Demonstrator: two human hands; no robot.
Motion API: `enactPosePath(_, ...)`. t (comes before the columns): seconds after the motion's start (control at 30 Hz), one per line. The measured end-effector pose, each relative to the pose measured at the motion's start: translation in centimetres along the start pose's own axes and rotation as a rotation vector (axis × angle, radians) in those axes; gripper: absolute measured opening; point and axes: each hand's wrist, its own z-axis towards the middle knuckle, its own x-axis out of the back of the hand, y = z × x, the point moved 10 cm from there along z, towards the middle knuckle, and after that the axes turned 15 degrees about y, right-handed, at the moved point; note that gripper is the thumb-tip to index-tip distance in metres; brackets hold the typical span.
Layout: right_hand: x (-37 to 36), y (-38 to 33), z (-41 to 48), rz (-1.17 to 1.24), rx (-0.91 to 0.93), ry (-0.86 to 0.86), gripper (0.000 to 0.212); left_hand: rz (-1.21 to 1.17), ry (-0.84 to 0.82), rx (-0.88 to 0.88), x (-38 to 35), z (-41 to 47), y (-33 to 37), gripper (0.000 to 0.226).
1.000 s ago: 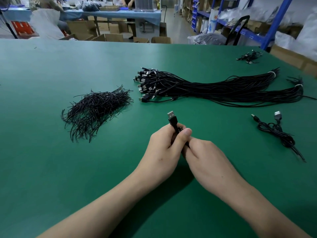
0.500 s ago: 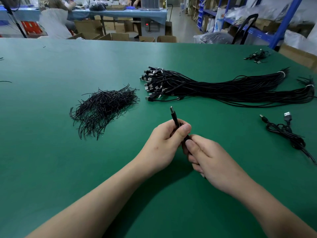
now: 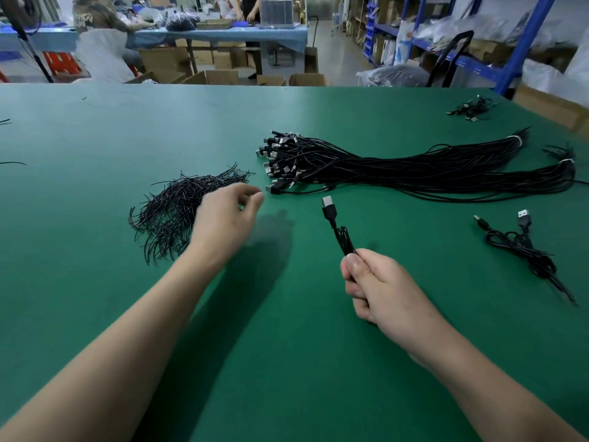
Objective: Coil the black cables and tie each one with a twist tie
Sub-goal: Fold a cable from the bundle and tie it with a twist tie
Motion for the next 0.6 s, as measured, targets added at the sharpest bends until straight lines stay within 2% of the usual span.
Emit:
enactPosePath(0.07, -0.3, 0.0, -0.1, 0.004, 0.002, -0.007, 0.033, 0.192, 0.052, -0.004, 0.5, 1.9, -1.6, 0.028)
enactPosePath(0.17, -0.5, -0.2, -0.1, -0.004, 0.017, -0.011, 0.033, 0.443, -0.012, 0.038, -0.3, 4.0, -3.8, 0.046)
enactPosePath(0.23, -0.5, -0.1, -0.1, -0.001, 0.016, -0.014, 0.033, 0.531, -0.045, 0.038, -0.9, 4.7, -4.3, 0.052)
enactPosePath(0.5, -0.5, 0.1, 0.1, 0.008, 0.022, -0.021, 0.033, 0.587, -0.039, 0.007, -1.2, 5.3, -4.2, 0.023)
enactPosePath(0.6, -0.4, 0.2, 0.1, 0.009, 0.018, -0.019, 0.034, 0.545, 0.010, 0.007, -0.7, 4.9, -4.2, 0.020)
